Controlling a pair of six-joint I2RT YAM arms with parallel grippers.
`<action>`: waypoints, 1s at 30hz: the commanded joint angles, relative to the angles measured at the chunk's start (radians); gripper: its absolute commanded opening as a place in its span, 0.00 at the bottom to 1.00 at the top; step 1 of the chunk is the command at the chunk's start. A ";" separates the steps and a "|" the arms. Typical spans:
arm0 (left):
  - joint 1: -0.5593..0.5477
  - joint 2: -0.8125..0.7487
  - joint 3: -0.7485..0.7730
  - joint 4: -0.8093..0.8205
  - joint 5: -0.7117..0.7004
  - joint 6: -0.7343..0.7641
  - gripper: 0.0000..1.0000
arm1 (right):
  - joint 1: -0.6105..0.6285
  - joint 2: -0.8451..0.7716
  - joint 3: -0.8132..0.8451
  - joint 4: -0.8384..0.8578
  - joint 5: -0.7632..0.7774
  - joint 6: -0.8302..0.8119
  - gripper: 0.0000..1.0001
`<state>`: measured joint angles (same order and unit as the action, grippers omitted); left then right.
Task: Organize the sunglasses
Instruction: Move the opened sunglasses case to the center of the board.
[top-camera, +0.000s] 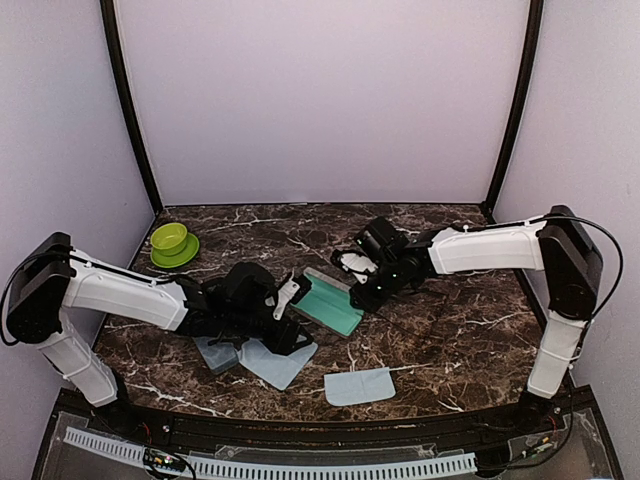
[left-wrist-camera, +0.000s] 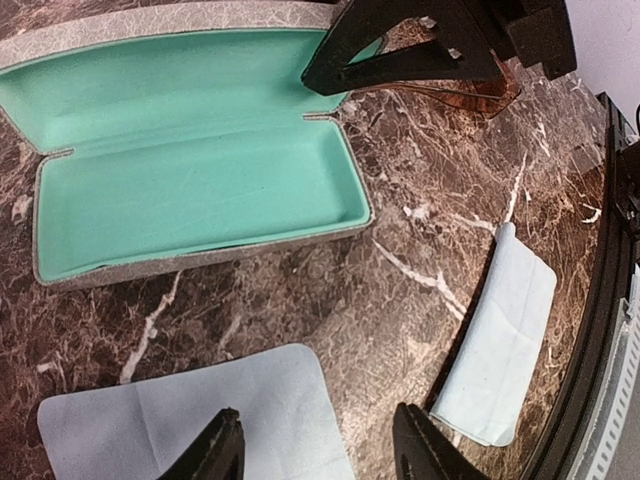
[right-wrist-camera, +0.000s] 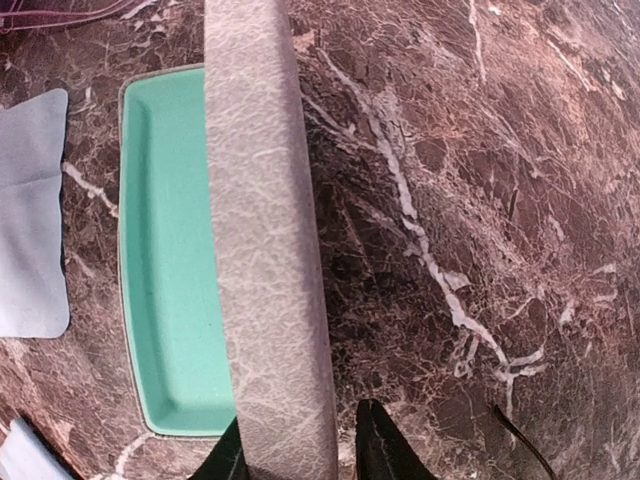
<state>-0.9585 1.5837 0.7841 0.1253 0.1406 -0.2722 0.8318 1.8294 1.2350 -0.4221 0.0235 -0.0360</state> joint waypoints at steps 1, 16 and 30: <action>0.005 -0.033 -0.019 0.013 -0.009 0.006 0.54 | -0.007 -0.063 -0.029 -0.002 0.005 -0.057 0.28; 0.045 0.003 0.006 0.004 -0.022 -0.004 0.54 | -0.006 -0.192 -0.149 0.054 -0.022 -0.060 0.22; 0.196 0.251 0.238 -0.017 -0.085 -0.016 0.53 | -0.007 -0.283 -0.215 0.122 -0.011 0.059 0.44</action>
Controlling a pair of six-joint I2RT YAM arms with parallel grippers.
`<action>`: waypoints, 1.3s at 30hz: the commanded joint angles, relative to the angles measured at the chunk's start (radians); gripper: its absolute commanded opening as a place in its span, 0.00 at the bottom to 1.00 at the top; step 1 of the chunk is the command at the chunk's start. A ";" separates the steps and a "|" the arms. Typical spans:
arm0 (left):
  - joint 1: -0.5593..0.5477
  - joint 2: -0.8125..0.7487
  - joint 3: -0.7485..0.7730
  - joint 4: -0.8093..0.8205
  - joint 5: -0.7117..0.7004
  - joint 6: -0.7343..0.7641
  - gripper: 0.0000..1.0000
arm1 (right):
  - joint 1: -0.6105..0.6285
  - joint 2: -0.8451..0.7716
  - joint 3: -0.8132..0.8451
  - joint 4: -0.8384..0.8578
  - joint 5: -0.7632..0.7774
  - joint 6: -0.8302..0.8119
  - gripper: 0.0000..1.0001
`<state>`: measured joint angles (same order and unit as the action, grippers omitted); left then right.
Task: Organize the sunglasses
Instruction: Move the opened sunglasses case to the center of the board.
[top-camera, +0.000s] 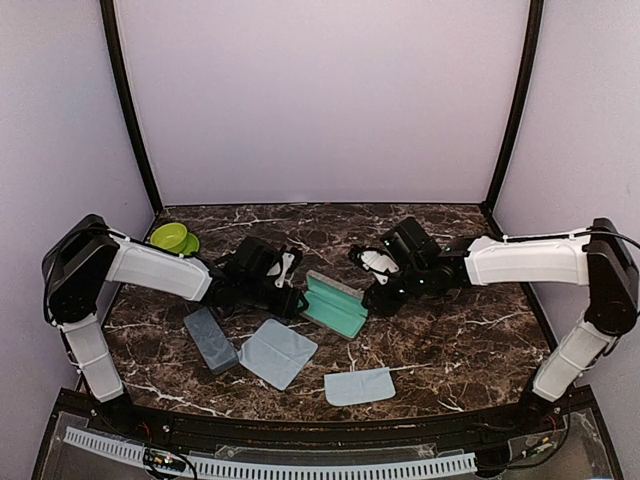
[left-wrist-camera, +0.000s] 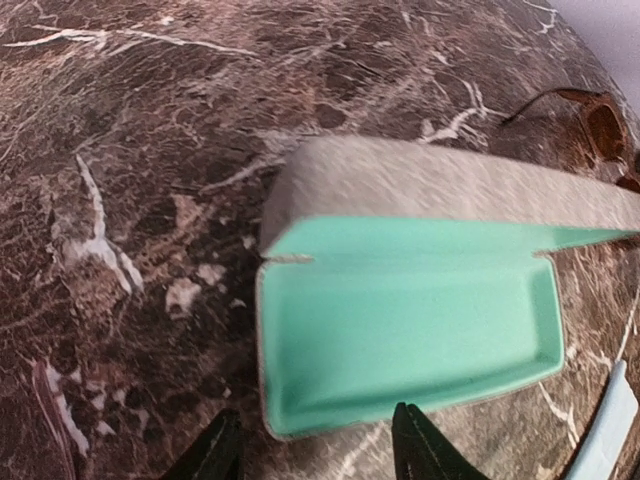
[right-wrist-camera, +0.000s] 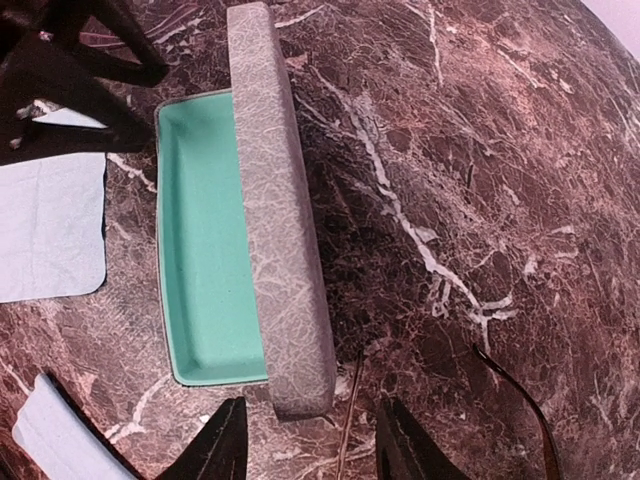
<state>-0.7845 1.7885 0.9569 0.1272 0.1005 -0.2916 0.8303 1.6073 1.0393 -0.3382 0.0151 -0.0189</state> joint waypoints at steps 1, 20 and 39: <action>0.027 0.061 0.076 -0.019 -0.048 0.009 0.51 | -0.006 -0.069 -0.024 0.041 -0.003 0.045 0.44; 0.024 0.080 0.011 0.046 0.046 -0.043 0.20 | -0.006 -0.090 -0.073 0.066 0.026 0.095 0.44; -0.121 0.006 -0.095 0.042 -0.115 -0.210 0.33 | -0.006 -0.110 -0.124 0.077 0.025 0.136 0.43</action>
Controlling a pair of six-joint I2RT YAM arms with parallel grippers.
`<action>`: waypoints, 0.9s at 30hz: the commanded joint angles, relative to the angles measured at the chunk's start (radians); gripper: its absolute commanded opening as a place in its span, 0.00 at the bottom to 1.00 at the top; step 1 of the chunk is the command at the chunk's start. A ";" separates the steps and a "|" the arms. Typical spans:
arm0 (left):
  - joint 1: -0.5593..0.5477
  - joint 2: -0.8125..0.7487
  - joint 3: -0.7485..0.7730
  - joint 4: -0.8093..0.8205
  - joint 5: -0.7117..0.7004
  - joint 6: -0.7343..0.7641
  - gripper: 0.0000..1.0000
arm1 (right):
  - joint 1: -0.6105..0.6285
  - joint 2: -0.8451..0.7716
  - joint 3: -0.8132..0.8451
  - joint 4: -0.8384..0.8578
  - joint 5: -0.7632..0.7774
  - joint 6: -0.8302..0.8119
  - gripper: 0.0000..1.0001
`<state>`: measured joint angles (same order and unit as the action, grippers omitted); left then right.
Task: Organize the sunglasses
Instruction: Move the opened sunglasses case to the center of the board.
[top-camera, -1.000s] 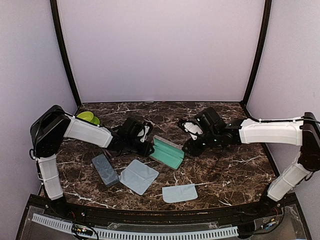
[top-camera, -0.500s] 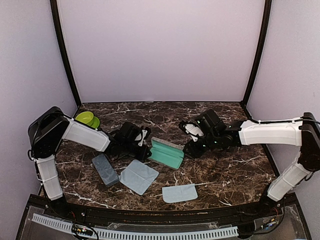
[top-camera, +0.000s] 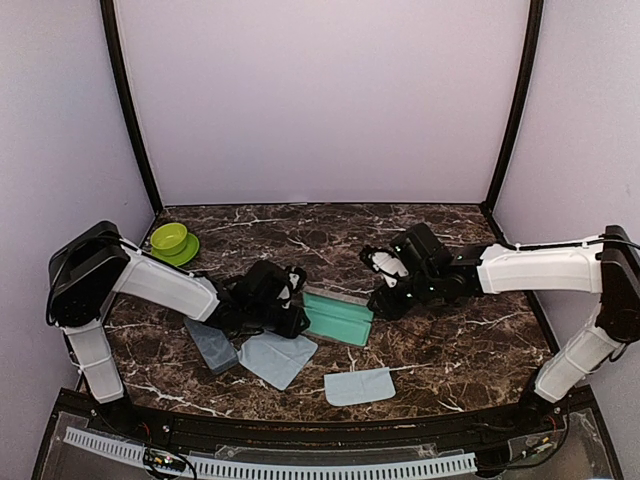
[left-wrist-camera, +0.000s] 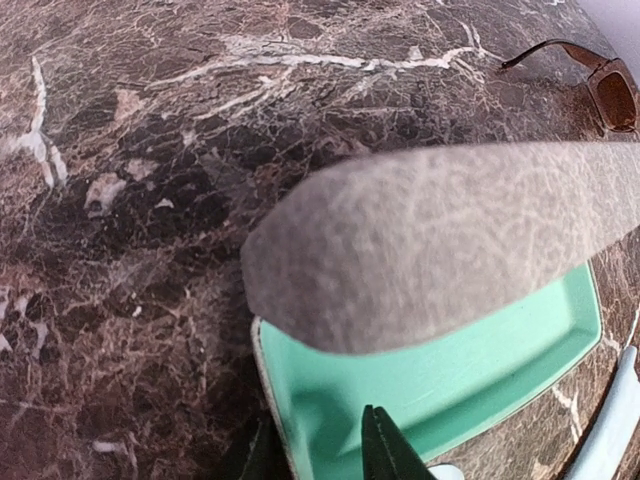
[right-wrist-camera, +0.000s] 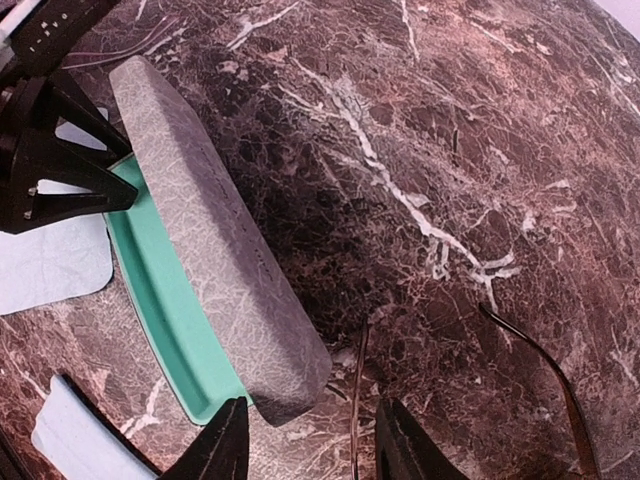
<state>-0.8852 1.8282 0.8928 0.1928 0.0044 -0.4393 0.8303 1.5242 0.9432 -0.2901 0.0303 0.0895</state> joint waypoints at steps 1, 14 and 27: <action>-0.027 -0.033 -0.031 -0.023 -0.019 -0.068 0.34 | -0.006 -0.034 -0.033 0.026 0.014 0.036 0.43; -0.051 -0.100 -0.093 -0.006 -0.036 -0.078 0.39 | -0.003 -0.159 -0.139 0.016 -0.005 0.137 0.42; -0.055 -0.293 -0.243 0.108 0.038 0.018 0.67 | 0.131 -0.207 -0.297 0.070 -0.087 0.236 0.42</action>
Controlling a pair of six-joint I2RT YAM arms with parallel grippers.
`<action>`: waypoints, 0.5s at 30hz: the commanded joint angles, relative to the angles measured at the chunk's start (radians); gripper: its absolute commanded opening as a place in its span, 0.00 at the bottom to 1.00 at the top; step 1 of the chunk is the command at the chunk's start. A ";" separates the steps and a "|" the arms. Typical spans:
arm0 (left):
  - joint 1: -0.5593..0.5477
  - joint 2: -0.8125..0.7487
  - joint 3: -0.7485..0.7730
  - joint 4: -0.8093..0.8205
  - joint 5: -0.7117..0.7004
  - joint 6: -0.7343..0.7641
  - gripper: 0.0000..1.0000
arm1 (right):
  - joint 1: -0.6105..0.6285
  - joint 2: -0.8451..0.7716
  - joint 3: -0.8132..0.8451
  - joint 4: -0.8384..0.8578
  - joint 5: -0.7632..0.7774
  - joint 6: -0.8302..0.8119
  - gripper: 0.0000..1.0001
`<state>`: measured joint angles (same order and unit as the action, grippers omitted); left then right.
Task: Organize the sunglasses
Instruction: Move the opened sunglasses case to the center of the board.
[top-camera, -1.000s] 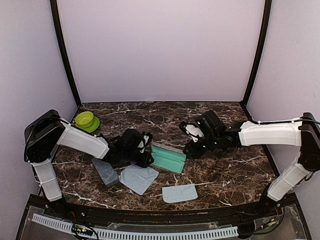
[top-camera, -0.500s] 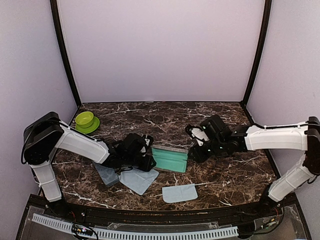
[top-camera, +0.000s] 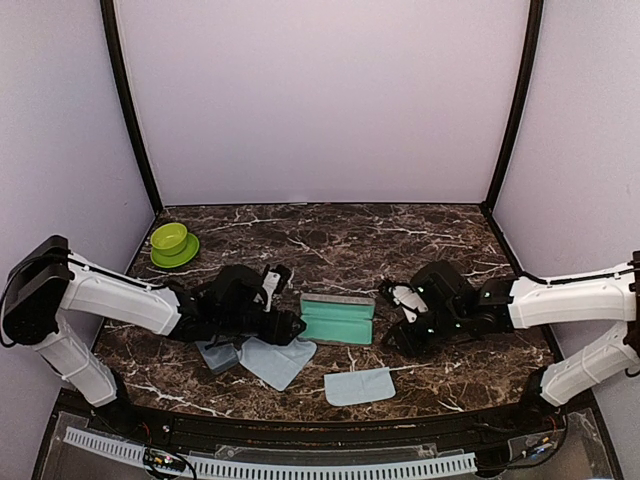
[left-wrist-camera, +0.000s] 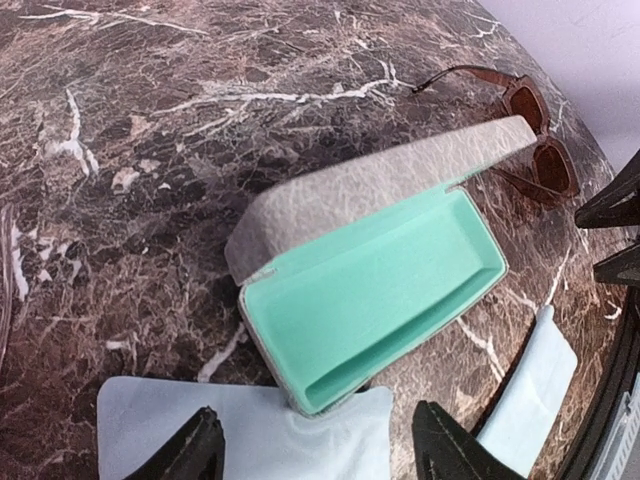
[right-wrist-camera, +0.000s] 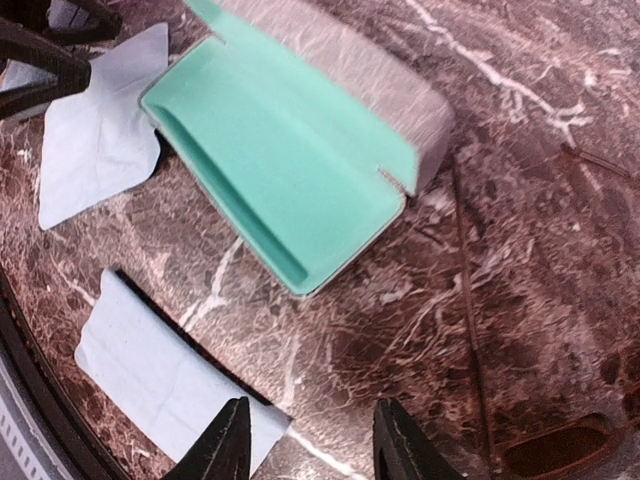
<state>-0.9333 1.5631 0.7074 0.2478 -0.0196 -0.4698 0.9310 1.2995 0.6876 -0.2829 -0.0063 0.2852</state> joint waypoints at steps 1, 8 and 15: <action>-0.013 -0.031 -0.070 0.076 0.084 0.063 0.67 | 0.033 0.030 -0.051 0.076 -0.061 0.043 0.43; -0.077 0.017 -0.091 0.173 0.278 0.119 0.58 | 0.037 0.081 -0.092 0.145 -0.155 0.034 0.43; -0.122 0.105 -0.030 0.150 0.349 0.143 0.53 | 0.037 0.112 -0.104 0.148 -0.189 0.019 0.44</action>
<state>-1.0386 1.6253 0.6331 0.3878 0.2573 -0.3580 0.9607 1.3922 0.5938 -0.1768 -0.1619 0.3119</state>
